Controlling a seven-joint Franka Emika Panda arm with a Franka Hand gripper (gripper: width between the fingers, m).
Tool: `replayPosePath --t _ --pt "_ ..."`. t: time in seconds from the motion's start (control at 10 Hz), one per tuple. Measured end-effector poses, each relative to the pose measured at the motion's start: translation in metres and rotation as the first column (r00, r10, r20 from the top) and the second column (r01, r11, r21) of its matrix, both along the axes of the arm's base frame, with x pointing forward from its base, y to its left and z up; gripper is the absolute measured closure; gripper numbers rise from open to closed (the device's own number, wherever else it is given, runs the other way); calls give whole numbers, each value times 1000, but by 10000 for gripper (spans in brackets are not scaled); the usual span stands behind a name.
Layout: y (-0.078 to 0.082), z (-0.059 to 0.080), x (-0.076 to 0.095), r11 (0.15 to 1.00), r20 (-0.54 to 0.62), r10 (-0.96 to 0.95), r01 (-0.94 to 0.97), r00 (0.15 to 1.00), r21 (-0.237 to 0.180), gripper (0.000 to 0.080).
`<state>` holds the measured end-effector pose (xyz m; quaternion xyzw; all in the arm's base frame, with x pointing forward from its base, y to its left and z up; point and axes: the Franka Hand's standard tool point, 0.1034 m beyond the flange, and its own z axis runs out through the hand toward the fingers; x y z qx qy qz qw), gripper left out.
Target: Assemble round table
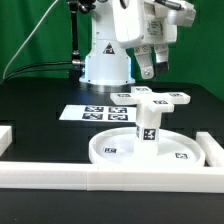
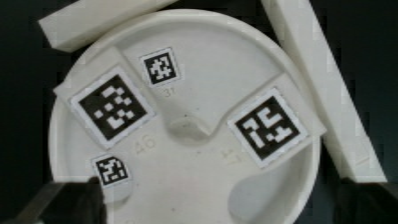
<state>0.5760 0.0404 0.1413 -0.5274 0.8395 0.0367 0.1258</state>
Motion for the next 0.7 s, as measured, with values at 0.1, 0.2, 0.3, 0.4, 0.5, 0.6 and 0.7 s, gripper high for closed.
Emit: replayPosePath --t 0.1,0.2,0.3,0.4,0.5,0.6,0.7 --pt "0 -1 0 1000 3 26 -26 1000 -5 150" --pt "0 -1 0 1000 3 27 -27 1000 -5 150" --pt "1 -2 -1 1000 2 28 -28 1000 -6 150" --pt "1 -2 -1 1000 1 29 -29 1000 -6 150" --pt "1 -3 -1 1000 1 31 -31 1000 -6 150" --pt "1 -3 -1 999 1 32 -32 999 -7 150" --pt "1 -3 -1 999 0 33 -33 999 -7 150"
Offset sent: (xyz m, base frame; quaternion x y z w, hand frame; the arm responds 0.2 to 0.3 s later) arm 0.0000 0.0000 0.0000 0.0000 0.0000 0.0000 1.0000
